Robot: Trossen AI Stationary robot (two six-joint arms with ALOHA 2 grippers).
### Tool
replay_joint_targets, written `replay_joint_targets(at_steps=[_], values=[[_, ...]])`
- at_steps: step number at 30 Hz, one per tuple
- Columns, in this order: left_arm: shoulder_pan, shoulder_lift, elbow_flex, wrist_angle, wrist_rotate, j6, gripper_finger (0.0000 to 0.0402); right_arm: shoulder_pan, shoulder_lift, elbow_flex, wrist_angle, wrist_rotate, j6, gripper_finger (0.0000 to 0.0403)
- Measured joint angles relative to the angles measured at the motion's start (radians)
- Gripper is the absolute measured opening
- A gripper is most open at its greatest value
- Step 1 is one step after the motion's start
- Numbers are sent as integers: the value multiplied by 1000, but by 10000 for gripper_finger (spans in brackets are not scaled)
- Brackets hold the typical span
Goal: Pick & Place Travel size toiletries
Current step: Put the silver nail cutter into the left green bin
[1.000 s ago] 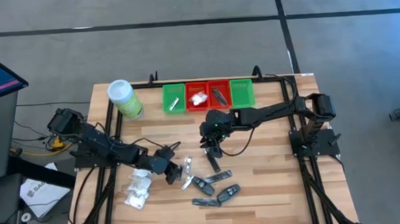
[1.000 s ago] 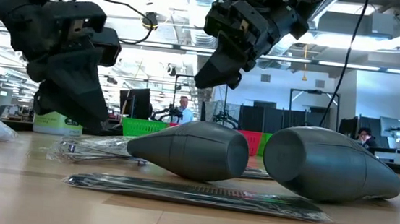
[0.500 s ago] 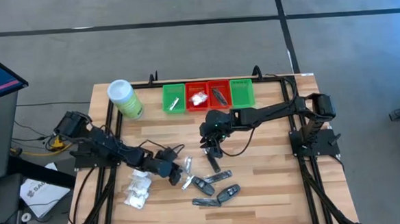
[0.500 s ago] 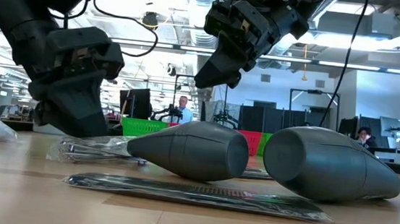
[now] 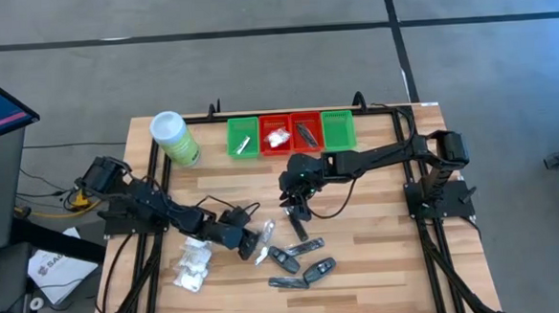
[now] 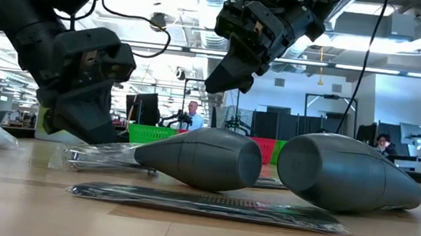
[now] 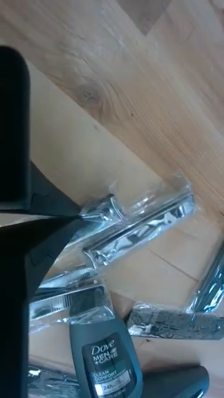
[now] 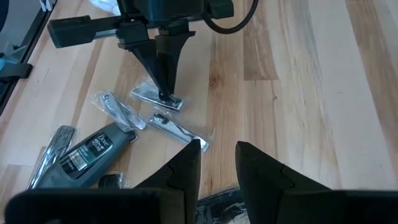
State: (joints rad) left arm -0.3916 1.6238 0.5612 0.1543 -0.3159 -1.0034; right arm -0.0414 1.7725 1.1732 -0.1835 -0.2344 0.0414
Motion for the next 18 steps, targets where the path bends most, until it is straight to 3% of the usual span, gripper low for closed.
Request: replay_joint_targets(at_steps=[6,18], values=[[0,-83,-7,-38,7,39,0,0,0,0,0,0,0,93],[0,-267,-6,-136,-100,117,0,-1,0,0,6,0,3,93]])
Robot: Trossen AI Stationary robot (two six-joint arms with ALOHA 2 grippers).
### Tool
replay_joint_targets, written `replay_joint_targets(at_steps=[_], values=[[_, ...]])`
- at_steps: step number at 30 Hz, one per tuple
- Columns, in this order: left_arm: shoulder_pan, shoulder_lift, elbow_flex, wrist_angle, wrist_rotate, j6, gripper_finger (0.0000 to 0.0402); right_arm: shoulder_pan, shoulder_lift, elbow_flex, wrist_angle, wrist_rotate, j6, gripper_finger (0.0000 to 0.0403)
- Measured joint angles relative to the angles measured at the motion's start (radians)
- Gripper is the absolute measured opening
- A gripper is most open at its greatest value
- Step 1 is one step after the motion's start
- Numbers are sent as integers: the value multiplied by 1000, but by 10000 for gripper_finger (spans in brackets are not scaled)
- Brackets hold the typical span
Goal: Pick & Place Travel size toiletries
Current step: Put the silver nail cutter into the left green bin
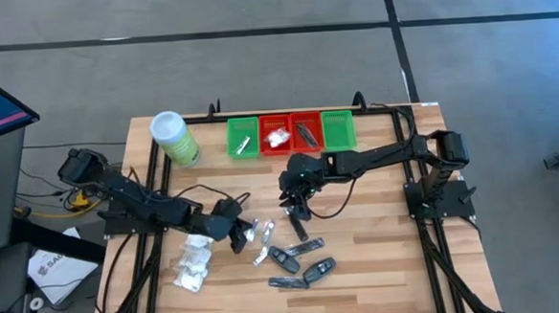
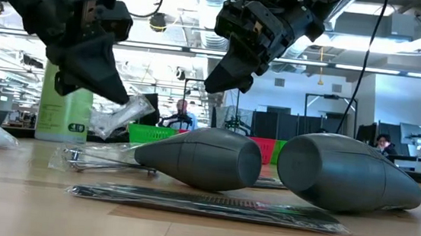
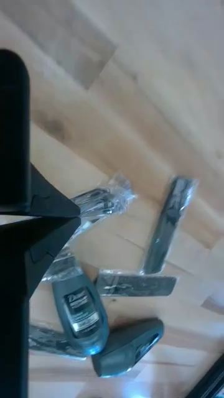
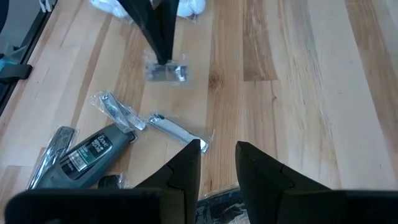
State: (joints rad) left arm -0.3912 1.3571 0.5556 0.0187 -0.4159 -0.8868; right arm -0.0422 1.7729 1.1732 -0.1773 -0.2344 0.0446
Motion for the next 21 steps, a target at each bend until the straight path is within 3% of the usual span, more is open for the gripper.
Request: replay_joint_targets(at_steps=[21], values=[[0,-251,0,-3,-272,304,0,-4,1,0,183,-1,85,93]])
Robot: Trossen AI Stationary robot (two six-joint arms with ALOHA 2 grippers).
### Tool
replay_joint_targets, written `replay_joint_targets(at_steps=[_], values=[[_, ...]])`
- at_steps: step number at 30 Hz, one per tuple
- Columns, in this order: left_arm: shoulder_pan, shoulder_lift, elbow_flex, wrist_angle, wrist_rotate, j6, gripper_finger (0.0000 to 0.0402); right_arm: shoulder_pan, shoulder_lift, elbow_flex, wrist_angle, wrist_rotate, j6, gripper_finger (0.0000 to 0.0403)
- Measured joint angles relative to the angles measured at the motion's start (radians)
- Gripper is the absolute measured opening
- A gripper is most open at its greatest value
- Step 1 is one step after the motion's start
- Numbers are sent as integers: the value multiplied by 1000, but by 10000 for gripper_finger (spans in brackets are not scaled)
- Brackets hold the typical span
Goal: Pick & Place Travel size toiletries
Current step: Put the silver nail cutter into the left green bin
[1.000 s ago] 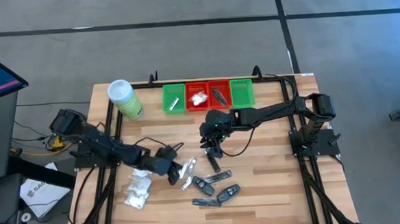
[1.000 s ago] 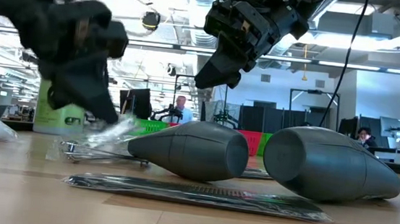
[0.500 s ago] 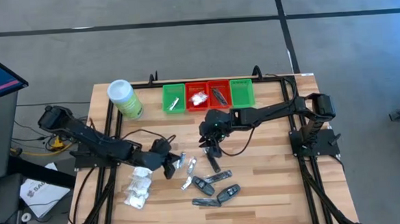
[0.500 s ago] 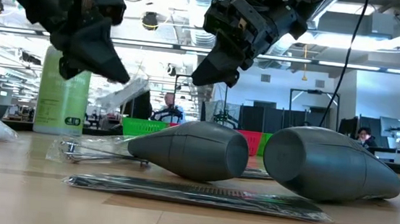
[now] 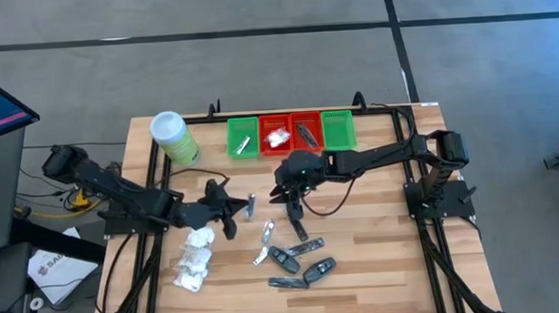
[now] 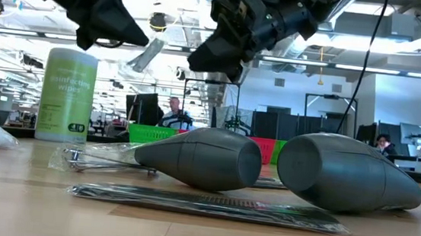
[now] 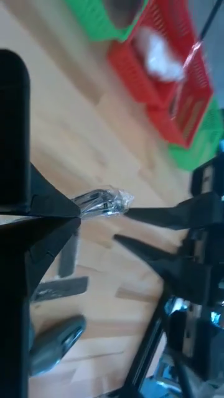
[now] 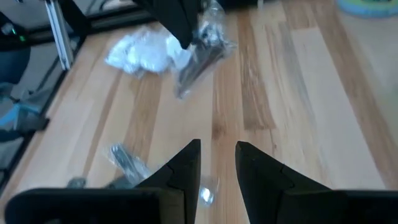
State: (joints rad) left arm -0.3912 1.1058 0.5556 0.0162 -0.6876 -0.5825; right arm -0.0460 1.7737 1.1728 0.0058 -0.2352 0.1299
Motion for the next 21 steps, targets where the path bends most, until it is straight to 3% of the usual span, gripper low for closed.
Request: replay_joint_targets(at_steps=[11,21], values=[[0,-21,1,43,-100,112,0,-3,0,0,176,-2,29,93],[0,-21,1,188,-162,265,0,-3,0,0,241,-3,47,93]])
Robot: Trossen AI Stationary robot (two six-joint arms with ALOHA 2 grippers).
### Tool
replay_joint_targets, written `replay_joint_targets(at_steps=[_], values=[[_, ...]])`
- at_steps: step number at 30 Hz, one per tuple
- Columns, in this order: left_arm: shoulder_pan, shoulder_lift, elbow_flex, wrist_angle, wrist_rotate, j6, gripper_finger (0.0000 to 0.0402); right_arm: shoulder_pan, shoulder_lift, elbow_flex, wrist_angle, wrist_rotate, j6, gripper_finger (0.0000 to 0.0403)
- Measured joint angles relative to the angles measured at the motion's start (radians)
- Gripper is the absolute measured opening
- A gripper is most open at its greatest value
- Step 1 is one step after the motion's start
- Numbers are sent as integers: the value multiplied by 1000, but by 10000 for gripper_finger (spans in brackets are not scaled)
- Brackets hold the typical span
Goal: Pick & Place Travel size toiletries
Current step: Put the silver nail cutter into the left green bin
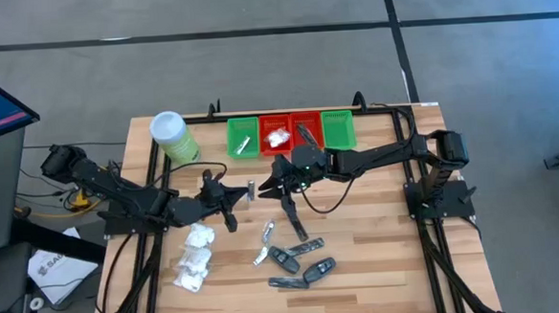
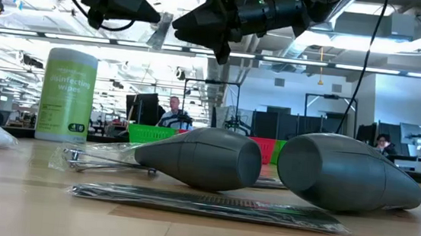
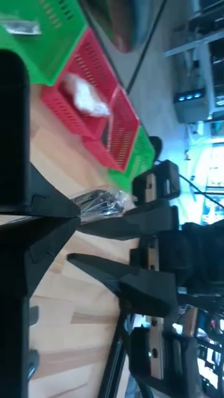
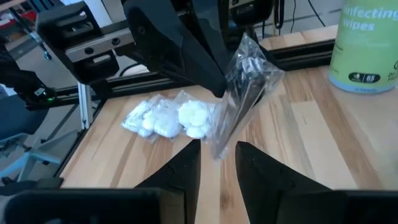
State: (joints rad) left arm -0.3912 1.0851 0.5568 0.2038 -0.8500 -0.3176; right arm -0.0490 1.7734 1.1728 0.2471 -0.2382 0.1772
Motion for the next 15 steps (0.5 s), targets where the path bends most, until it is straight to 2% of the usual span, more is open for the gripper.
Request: replay_joint_targets(at_steps=[15], values=[[19,2,0,89,-26,88,0,0,18,-1,88,0,24,93]])
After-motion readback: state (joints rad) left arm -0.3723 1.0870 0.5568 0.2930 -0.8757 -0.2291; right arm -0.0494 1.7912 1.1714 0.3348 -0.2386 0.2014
